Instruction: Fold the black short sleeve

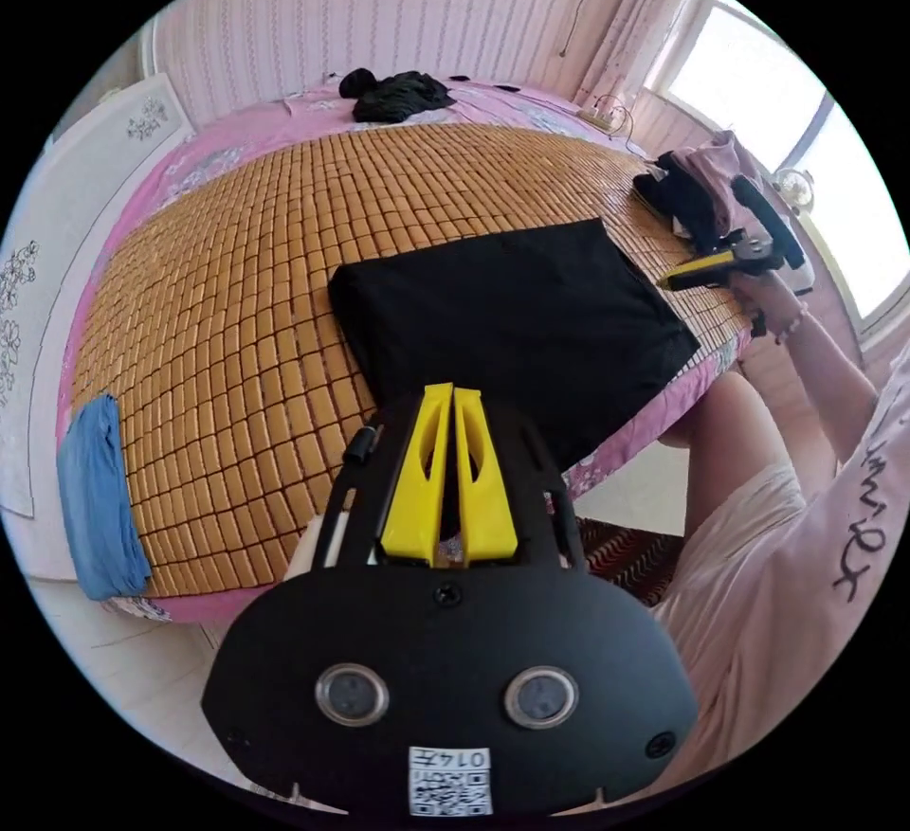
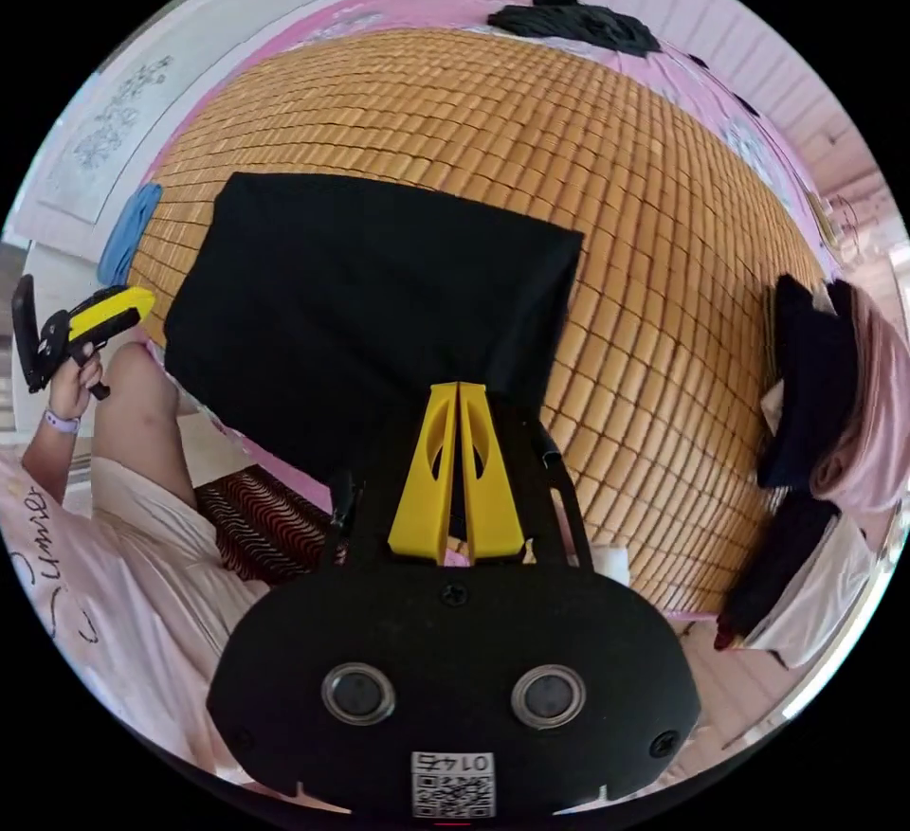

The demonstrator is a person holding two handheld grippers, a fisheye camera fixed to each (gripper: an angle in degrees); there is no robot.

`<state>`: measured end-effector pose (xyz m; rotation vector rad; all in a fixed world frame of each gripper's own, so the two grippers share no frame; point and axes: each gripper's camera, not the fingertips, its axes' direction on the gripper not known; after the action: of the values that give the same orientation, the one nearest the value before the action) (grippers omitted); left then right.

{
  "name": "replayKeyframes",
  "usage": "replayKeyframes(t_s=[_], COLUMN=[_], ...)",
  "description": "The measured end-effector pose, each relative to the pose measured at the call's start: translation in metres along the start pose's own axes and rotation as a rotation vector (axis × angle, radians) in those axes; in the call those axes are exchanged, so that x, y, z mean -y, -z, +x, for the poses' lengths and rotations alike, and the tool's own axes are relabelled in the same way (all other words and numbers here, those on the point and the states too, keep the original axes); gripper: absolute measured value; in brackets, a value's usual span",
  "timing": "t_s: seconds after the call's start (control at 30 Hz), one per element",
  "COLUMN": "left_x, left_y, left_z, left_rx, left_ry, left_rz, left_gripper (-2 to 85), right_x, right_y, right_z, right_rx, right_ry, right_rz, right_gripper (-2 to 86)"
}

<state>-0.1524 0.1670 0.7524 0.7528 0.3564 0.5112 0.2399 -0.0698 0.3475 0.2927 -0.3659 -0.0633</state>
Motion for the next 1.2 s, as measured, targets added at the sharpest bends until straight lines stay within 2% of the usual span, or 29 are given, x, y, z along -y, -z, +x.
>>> replayKeyframes(t_s=[0.07, 0.17, 0.33, 0.4, 0.47, 0.57, 0.63, 0.77, 0.87, 0.93, 1.07, 1.2], left_x=[0.009, 0.018, 0.002, -0.010, -0.013, -0.023, -0.028, -0.043, -0.050, -0.050, -0.039, -0.023], left_y=[-0.016, -0.055, -0.105, -0.109, -0.110, -0.114, -0.116, -0.117, -0.108, -0.105, -0.109, -0.130], left_z=[0.028, 0.074, 0.119, 0.123, 0.123, 0.120, 0.118, 0.120, 0.126, 0.132, 0.152, 0.187], left_rx=[-0.103, -0.242, -0.136, -0.129, -0.145, -0.169, -0.182, -0.358, -0.409, -0.403, -0.402, -0.370], left_ry=[-0.070, -0.144, -0.315, -0.355, -0.346, -0.310, -0.291, -0.373, -0.409, -0.430, -0.468, -0.563], left_rz=[0.033, 0.010, -0.127, -0.087, -0.097, -0.079, -0.073, -0.061, 0.023, 0.082, 0.172, 0.176], left_gripper=[-0.9, -1.0, -1.0, -1.0, -1.0, -0.9, -0.7, 1.4, 5.3, 7.0, 11.4, 16.2], right_x=[0.048, 0.098, 0.132, 0.143, 0.157, 0.176, 0.181, 0.138, 0.067, 0.017, -0.089, -0.132], right_y=[-0.005, -0.024, -0.053, -0.048, -0.036, -0.059, -0.053, -0.007, 0.012, 0.013, 0.013, 0.002], right_z=[-0.040, -0.076, -0.090, -0.094, -0.094, -0.086, -0.075, -0.027, 0.025, 0.058, 0.112, 0.137], right_rx=[0.008, 0.018, -0.031, -0.023, -0.060, -0.086, -0.034, 0.127, 0.130, 0.111, 0.242, 0.343], right_ry=[0.167, 0.285, 0.347, 0.386, 0.394, 0.392, 0.378, 0.245, 0.047, -0.116, -0.383, -0.486], right_rz=[0.029, 0.004, -0.117, -0.181, -0.108, -0.191, -0.216, 0.005, 0.099, 0.088, 0.102, 0.086], right_gripper=[-0.7, -0.5, -0.5, -0.5, -0.4, -0.4, -0.4, -0.2, 0.7, 1.6, 7.5, 7.5])
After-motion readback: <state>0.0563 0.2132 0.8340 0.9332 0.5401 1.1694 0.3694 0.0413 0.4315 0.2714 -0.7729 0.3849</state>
